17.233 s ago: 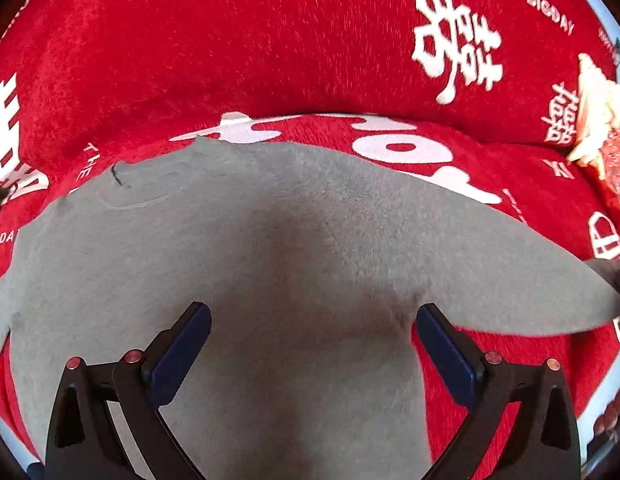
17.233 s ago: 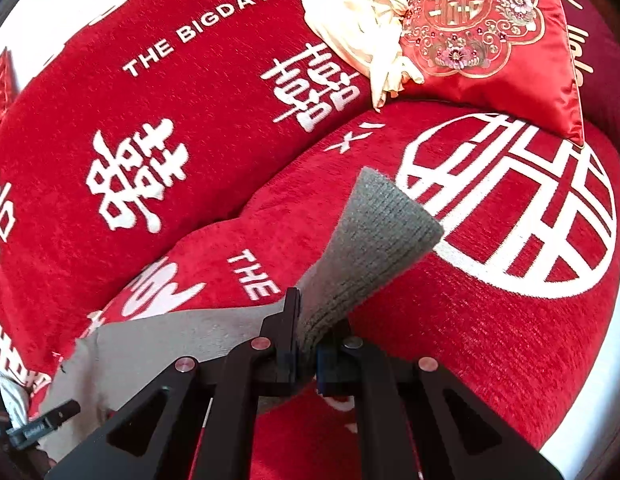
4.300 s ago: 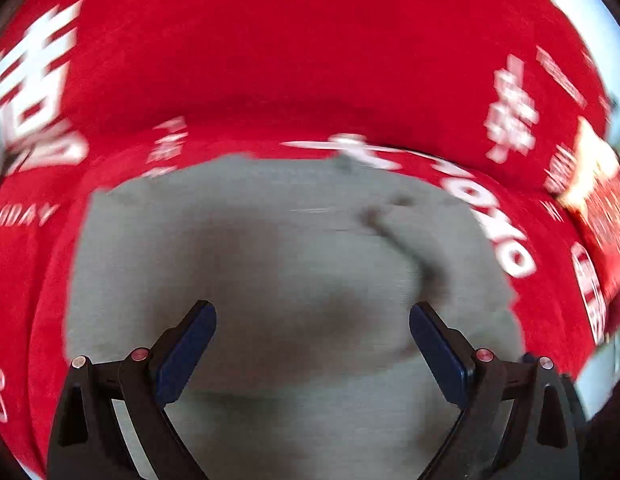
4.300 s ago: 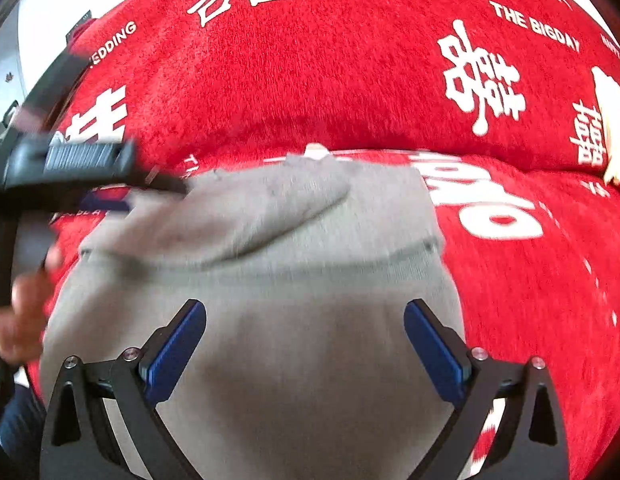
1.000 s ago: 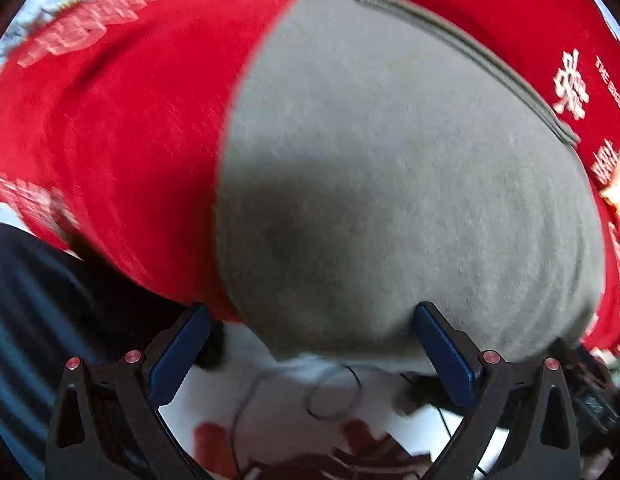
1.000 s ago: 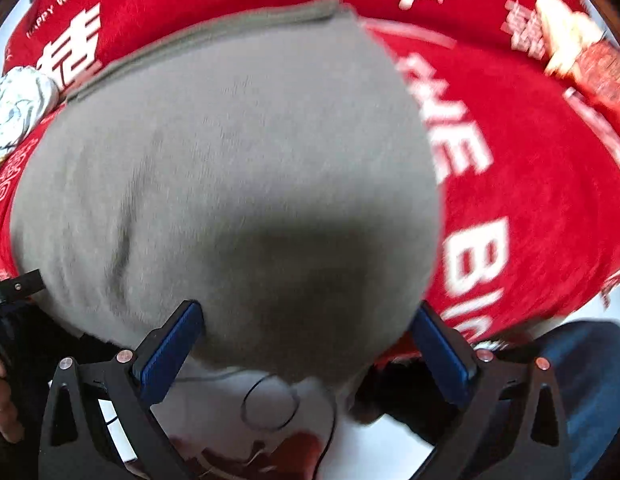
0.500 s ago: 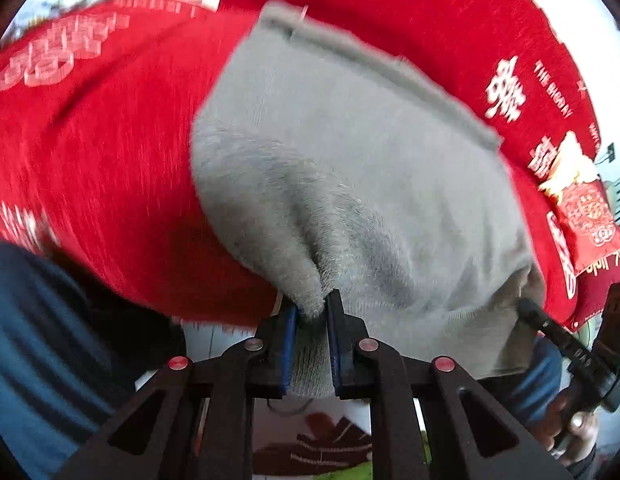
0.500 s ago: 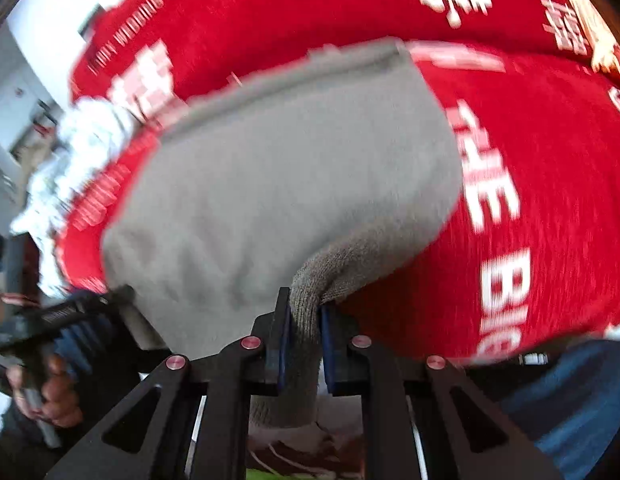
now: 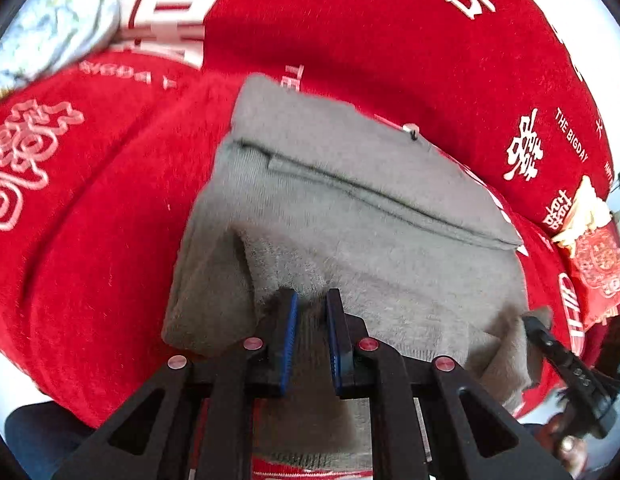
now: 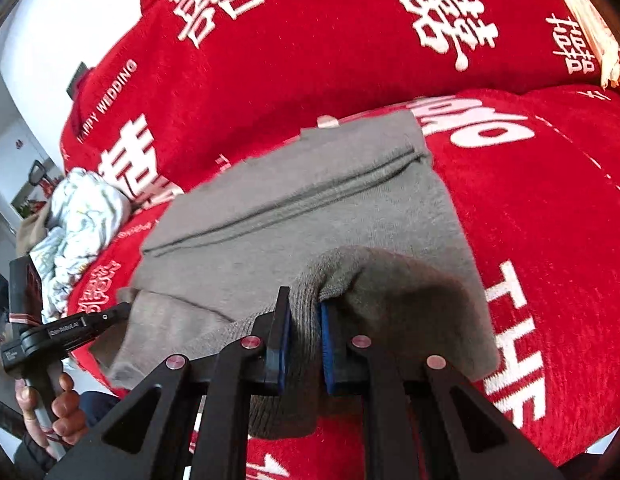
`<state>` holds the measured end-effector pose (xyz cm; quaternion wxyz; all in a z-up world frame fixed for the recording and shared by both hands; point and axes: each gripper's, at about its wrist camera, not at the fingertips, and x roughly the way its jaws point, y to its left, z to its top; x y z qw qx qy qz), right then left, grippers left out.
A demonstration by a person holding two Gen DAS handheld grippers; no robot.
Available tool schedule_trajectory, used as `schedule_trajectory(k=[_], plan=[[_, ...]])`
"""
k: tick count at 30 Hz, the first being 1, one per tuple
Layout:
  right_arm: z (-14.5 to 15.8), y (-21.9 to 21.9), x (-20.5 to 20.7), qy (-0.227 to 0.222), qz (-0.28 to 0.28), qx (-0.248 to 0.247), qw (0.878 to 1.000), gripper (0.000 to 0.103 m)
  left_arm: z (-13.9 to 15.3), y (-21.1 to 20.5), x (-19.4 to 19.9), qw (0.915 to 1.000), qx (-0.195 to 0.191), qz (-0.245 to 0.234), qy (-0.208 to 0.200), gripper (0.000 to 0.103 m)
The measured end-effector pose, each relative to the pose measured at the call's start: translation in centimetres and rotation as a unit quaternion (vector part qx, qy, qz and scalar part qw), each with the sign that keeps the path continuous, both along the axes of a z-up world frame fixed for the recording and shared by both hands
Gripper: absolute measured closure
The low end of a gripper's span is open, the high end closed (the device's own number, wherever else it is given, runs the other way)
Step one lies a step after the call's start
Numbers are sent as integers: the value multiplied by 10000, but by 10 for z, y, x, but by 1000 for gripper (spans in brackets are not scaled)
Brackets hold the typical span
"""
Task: Fold small clothes
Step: 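Carry the hem over the sweater body toward the collar with both tools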
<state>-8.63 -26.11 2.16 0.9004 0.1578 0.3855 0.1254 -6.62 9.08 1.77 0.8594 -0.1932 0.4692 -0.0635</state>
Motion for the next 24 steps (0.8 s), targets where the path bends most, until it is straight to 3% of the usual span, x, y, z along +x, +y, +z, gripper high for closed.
schedule_trajectory(k=[1, 2, 3, 4, 5, 6, 10, 15, 18, 20, 22, 24], plan=[[0, -1, 0, 1, 33, 29, 10000, 83, 0, 0, -3, 10000, -91, -21, -24, 86], [-1, -2, -5, -19, 74, 81, 9999, 78, 2, 5, -7, 9998, -184, -38, -20, 67], [-1, -4, -8, -40, 122, 144, 9998, 64, 1, 7, -13, 9997, -245, -32, 12, 47], [0, -5, -10, -84, 137, 174, 9997, 47, 2, 12, -20, 9994, -345, 26, 8, 8], [1, -5, -13, -158, 114, 146, 9997, 40, 4, 20, -30, 9988, -430, 218, -117, 0], [2, -6, -15, -209, 102, 112, 9997, 33, 6, 26, -38, 9979, -461, 382, -240, 0], [2, -5, -28, -240, 230, 264, 9991, 33, -5, 36, -49, 9961, -844, 257, 50, 0], [1, -16, -31, -117, 207, 782, 9967, 33, -12, 20, -44, 9958, -888, 52, 192, 5], [1, -20, -30, 25, 249, 1038, 9943, 33, -13, 4, -40, 9955, -884, -213, 263, 32], [-1, -17, -27, 139, 322, 1038, 9940, 34, -20, -6, -33, 9955, -784, -295, 434, 69], [-3, -13, -25, 258, 401, 912, 9947, 43, -28, -14, -31, 9950, -758, -327, 554, 80], [-5, -11, -26, 325, 409, 807, 9954, 45, -27, -15, -37, 9962, -705, -268, 440, 80]])
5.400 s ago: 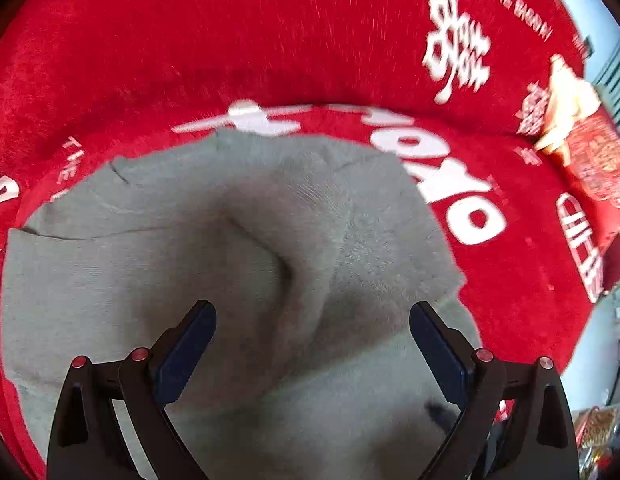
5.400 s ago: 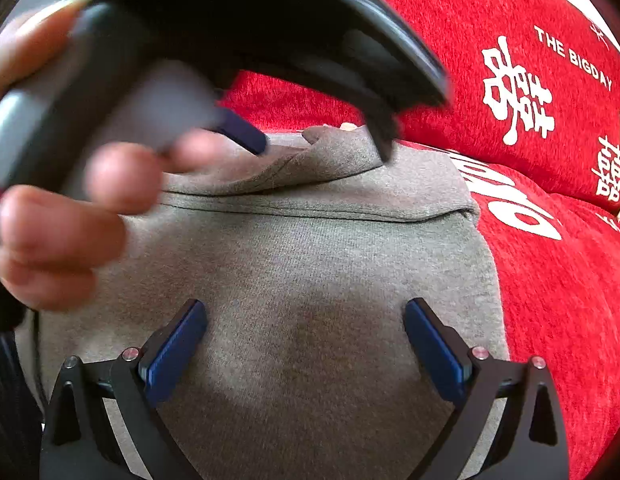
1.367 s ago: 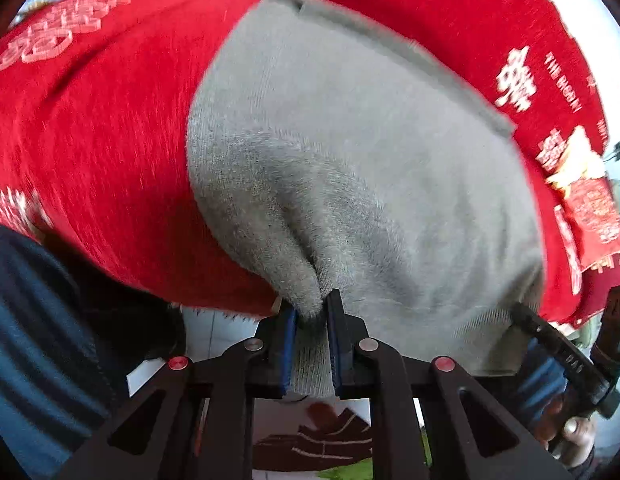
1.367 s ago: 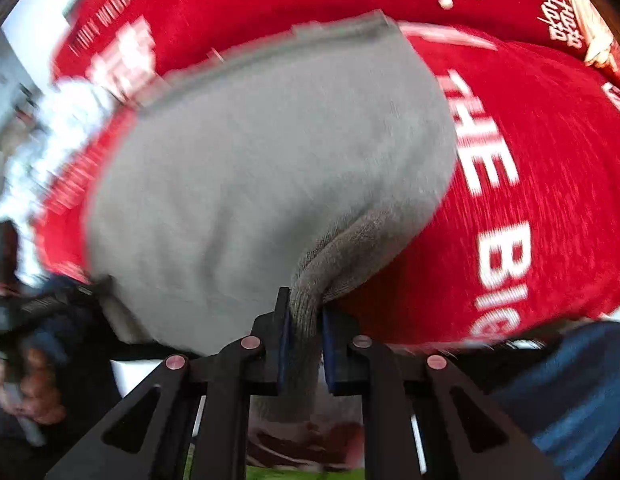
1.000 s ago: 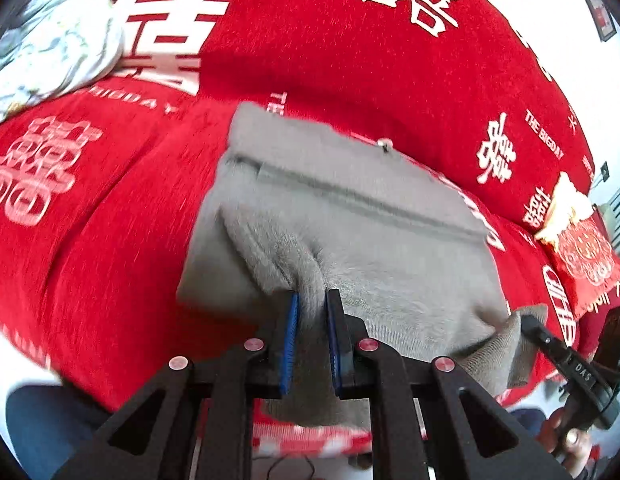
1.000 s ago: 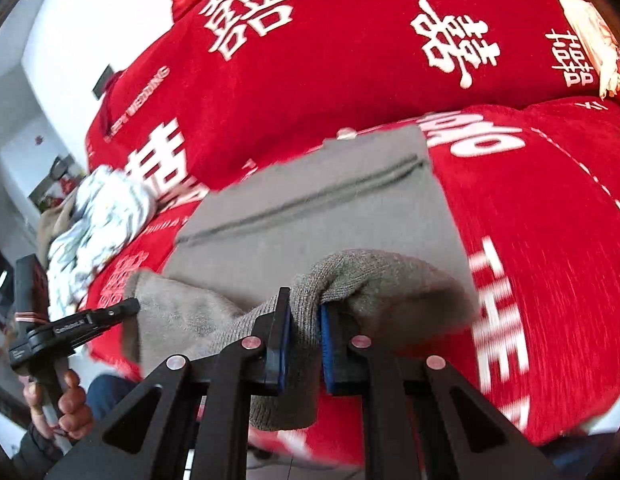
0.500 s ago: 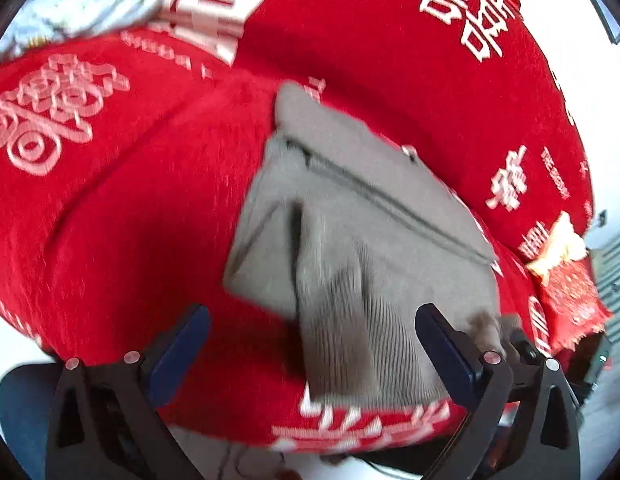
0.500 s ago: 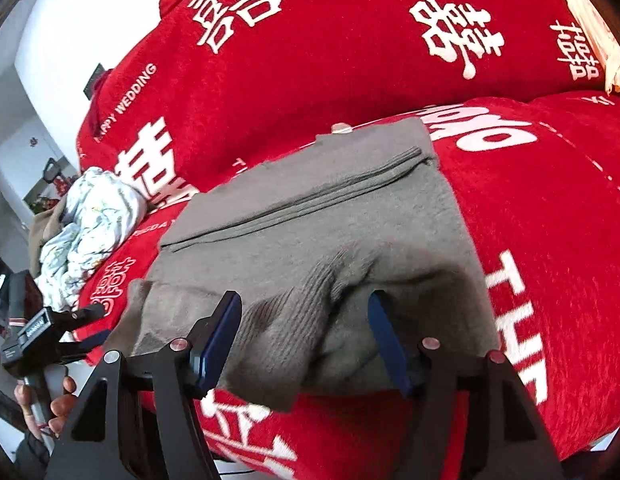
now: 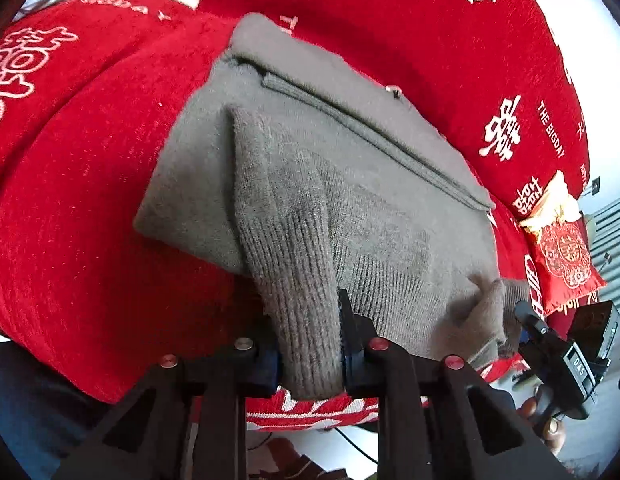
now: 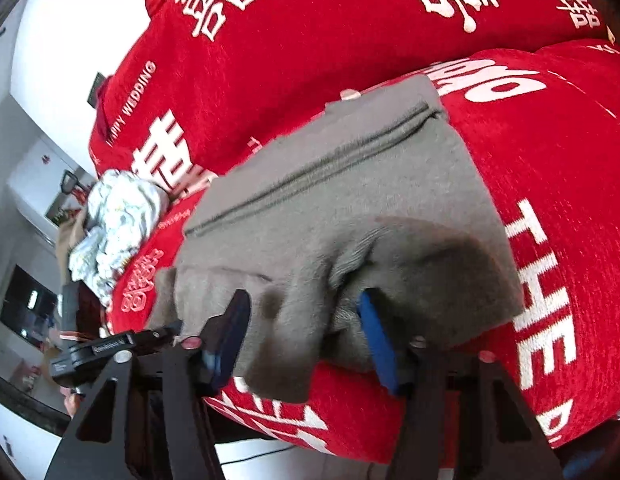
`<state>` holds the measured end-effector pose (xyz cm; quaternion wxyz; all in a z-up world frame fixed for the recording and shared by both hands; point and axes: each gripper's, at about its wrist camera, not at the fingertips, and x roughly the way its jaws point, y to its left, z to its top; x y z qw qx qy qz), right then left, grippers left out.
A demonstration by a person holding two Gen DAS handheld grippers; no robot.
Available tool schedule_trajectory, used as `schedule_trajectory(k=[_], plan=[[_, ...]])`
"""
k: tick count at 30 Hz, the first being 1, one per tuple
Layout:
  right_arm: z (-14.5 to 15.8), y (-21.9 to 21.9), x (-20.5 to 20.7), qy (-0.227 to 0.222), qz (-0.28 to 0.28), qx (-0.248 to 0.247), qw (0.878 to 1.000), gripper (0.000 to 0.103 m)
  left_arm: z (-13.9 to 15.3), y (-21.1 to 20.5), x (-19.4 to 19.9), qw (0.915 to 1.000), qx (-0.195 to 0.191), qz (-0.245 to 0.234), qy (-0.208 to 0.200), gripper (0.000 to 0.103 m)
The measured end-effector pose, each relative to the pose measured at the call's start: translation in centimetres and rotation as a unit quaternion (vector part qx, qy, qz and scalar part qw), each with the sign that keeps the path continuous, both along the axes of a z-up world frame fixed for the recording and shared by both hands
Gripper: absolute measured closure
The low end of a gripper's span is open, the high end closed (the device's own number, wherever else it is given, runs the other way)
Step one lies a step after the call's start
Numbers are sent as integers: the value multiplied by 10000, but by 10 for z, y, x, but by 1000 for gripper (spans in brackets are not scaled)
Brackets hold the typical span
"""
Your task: Fold small clothes
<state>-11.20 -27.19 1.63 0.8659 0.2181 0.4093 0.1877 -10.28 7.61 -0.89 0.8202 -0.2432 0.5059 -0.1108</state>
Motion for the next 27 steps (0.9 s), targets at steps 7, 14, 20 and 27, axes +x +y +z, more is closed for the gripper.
schedule_trajectory(k=[7, 14, 20, 27], plan=[[-2, -7, -10, 161, -45, 417, 9990, 36, 0, 5, -9, 9999, 62, 111, -96, 90], [-5, -1, -24, 282, -69, 514, 9983, 31, -2, 11, -12, 9996, -213, 197, -14, 37], [-23, 1, -30, 552, -52, 506, 9972, 30, 1, 15, -9, 9992, -253, 276, -166, 27], [-48, 20, -40, 580, 144, 277, 9978, 29, -2, 28, -3, 9982, -344, 354, -328, 45]])
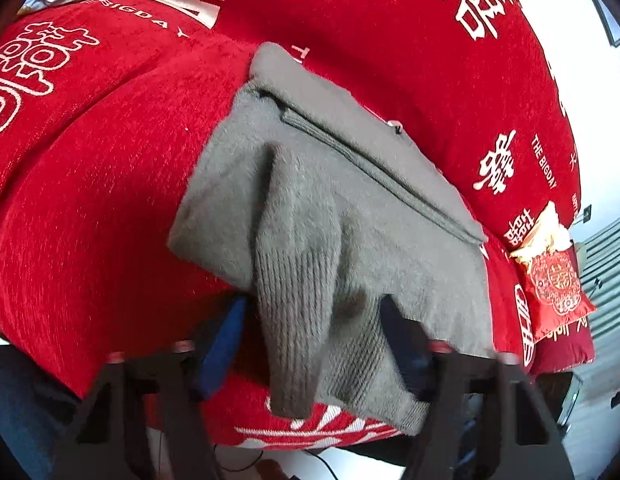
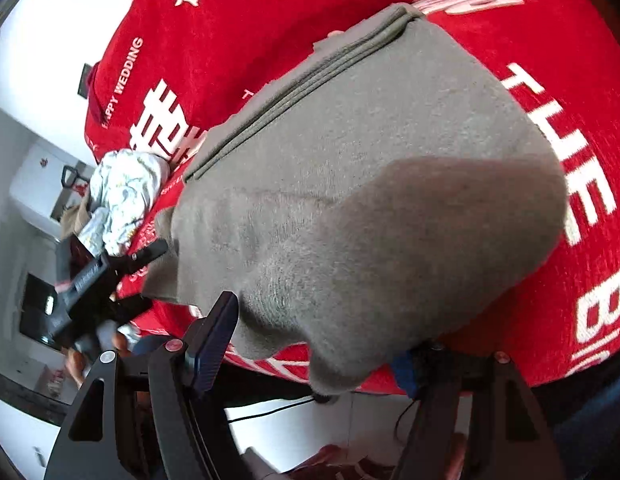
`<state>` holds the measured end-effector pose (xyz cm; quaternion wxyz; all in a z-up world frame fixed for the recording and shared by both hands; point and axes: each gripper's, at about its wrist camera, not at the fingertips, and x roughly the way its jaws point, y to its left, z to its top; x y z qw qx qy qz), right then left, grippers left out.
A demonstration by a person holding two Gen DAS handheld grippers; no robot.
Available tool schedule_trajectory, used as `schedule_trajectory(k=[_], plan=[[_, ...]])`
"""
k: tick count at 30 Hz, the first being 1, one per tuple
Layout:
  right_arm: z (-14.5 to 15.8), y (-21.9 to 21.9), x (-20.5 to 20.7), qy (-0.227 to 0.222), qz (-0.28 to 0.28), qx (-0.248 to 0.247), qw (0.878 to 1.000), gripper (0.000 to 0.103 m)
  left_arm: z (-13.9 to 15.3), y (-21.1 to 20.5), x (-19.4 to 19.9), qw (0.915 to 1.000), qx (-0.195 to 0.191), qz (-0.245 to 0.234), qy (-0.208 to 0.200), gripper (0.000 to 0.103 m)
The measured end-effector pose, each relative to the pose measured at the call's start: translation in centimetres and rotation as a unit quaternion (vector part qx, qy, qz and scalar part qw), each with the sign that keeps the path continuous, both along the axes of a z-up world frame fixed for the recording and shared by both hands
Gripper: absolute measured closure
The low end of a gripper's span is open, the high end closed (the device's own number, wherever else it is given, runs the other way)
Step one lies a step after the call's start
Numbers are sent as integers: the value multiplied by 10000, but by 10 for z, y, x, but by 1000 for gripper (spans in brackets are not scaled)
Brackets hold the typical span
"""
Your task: Fold small clothes
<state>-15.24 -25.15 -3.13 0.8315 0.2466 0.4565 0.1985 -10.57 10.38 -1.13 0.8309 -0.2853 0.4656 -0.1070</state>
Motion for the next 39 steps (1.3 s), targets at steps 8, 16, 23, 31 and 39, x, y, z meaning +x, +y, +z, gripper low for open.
schedule_trajectory(k=[8, 16, 23, 31, 39], plan=[[14, 21, -11, -548, 465, -624, 9955, 88, -2, 6, 3, 9999, -15, -100, -63, 92], [62, 4, -27, -1207, 311, -640, 9901, 90, 31, 5, -48, 9979, 186, -150, -594, 96], [113, -5, -14, -1697, 155, -443, 9844, 90, 68, 10, -61, 9954, -67, 28, -955, 96], [149, -11, 29, -1715, -86, -496, 9839, 90, 107, 4, -43, 9910, 228, 259, -1292, 96], [146, -15, 57, -1447, -176, -544, 9878, 90, 108, -3, -11, 9914, 534, 436, -1109, 96]])
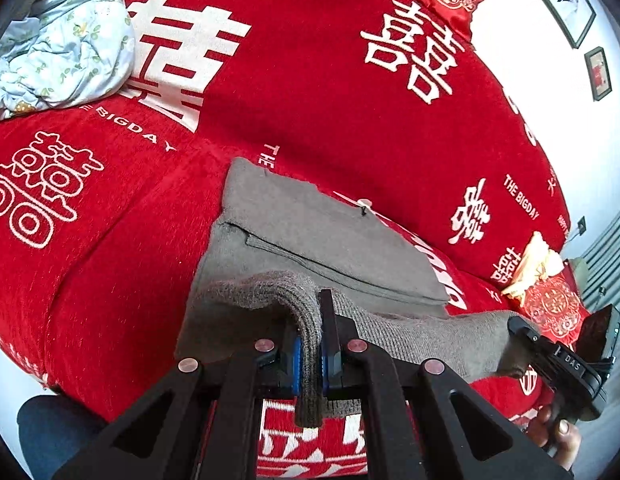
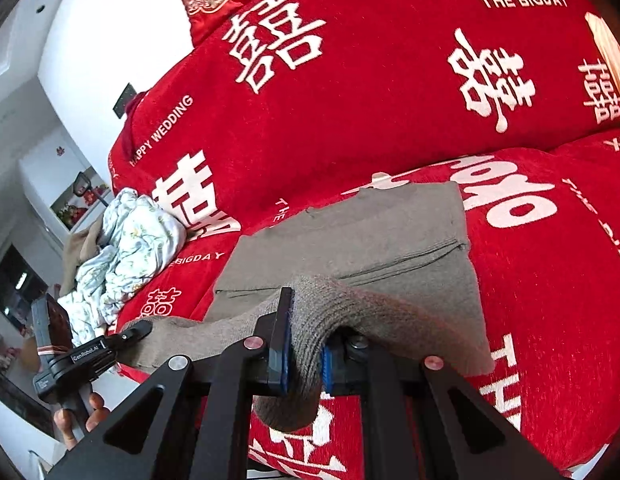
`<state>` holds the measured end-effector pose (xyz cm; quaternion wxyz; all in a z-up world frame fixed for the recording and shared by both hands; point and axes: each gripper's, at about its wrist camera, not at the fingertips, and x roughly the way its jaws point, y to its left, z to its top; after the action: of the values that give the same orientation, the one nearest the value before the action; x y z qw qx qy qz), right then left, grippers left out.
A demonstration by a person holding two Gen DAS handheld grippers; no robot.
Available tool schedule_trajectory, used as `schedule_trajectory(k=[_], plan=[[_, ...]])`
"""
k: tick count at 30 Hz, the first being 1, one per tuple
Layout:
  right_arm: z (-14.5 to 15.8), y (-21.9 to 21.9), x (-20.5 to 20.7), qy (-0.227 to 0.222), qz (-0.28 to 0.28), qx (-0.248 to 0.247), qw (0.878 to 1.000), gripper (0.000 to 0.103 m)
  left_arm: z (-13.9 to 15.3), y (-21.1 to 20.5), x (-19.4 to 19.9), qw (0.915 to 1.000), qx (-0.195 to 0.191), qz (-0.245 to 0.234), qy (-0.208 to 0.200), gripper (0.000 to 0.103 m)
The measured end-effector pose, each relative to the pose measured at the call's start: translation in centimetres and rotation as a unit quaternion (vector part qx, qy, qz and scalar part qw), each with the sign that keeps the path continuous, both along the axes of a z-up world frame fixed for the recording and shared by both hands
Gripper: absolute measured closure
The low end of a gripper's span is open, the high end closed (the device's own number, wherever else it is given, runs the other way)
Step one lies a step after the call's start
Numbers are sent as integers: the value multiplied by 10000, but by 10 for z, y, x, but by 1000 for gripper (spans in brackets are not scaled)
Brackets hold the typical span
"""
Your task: Fold small clothes
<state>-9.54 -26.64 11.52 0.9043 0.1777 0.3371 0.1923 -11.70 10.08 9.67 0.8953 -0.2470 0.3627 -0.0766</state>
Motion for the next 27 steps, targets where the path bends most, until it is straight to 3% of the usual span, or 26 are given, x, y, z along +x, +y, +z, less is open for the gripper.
schedule_trajectory(k=[14, 27], plan=[[-14, -6, 52, 452, -290, -72, 9985, 90, 18, -24, 51, 9975, 695, -27, 84, 96], [-14, -1, 92, 644, -252, -50, 9976, 90, 16, -17, 94, 9975, 647, 38, 295, 96]])
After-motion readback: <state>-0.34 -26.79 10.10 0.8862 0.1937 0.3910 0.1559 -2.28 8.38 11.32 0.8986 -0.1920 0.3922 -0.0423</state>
